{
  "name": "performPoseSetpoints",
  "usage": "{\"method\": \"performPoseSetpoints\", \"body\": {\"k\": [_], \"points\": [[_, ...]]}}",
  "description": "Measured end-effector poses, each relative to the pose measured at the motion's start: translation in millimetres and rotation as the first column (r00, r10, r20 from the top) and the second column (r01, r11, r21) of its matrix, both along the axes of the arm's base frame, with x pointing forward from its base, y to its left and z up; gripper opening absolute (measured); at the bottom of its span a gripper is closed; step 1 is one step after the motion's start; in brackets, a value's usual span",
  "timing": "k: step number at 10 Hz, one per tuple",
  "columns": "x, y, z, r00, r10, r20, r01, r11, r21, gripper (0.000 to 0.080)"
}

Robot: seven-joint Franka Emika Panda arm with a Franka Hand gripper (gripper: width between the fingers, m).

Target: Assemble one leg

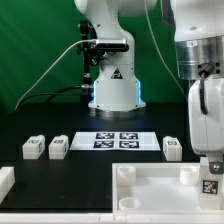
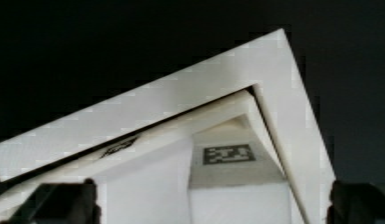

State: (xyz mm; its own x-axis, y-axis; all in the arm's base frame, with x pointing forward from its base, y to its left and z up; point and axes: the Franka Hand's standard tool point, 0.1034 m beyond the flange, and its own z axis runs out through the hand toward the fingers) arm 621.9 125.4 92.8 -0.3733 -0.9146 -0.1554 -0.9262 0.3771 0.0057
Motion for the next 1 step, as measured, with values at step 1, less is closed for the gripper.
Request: {"method": "performPoseSetpoints", "body": {"k": [1], "points": [[0.0, 0.0, 0.0, 1.000, 0.001, 0.000, -0.001, 1.000, 0.000, 0.0649]]}}
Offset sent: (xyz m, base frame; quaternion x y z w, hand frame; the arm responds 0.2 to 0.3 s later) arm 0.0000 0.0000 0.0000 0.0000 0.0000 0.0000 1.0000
